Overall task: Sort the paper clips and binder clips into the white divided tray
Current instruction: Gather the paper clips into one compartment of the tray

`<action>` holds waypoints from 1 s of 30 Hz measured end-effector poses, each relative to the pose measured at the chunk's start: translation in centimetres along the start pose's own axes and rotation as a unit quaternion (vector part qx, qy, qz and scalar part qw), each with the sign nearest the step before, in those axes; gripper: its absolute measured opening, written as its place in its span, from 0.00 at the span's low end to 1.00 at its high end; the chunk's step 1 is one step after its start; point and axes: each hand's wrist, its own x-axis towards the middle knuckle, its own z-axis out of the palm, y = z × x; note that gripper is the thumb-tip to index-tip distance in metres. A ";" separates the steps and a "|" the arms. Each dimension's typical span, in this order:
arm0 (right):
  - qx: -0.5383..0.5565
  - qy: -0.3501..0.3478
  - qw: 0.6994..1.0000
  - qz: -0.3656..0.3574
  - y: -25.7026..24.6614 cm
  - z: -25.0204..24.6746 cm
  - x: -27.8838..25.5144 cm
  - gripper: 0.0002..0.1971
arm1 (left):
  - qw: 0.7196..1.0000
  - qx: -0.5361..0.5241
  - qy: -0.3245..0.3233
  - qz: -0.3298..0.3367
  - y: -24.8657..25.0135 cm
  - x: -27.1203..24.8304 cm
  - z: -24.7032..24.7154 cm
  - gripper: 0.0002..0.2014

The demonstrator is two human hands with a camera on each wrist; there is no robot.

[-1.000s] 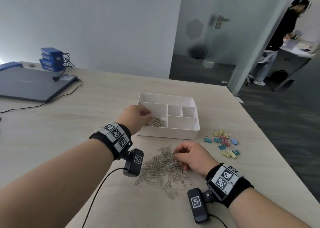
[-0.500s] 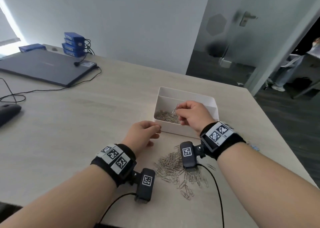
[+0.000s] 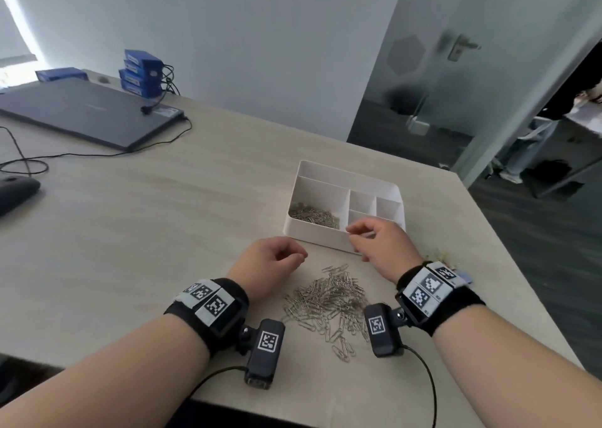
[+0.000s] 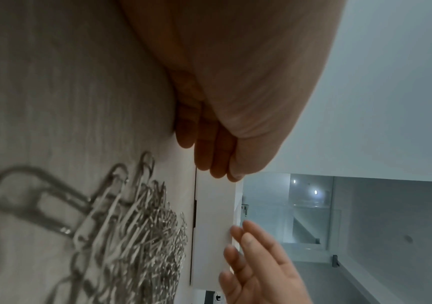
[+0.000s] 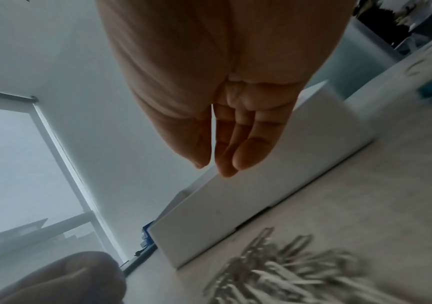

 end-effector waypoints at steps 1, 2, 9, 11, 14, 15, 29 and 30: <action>0.003 -0.001 1.000 0.007 0.5 -0.3 -0.7 0.06 | 1.000 0.001 0.001 0.000 0.0 0.0 0.0 0.05; 0.007 0.004 1.000 0.013 1.0 -0.7 -1.4 0.06 | 1.000 0.004 0.001 0.001 0.1 -0.1 0.0 0.05; -0.131 -0.088 0.984 0.082 3.1 -2.2 -5.2 0.09 | 0.990 0.123 -0.068 -0.007 1.2 -0.3 -0.6 0.01; -0.168 -0.143 0.967 0.126 3.4 -2.7 -5.8 0.15 | 0.973 0.196 -0.119 -0.017 1.8 -0.2 -1.3 0.06; -0.151 -0.181 0.960 0.150 3.5 -2.8 -6.6 0.16 | 0.933 0.295 -0.201 -0.042 2.5 -0.2 -2.5 0.17; -0.144 -0.184 0.961 0.148 3.5 -2.7 -6.8 0.15 | 0.921 0.313 -0.226 -0.050 2.7 -0.3 -2.8 0.18; -0.029 -0.181 0.980 0.080 1.5 0.9 -7.3 0.10 | 0.892 0.355 -0.280 -0.018 4.9 -1.2 -0.6 0.08; -0.023 -0.168 0.983 0.074 1.6 0.6 -7.3 0.11 | 0.893 0.360 -0.269 -0.013 4.8 -1.3 -0.7 0.10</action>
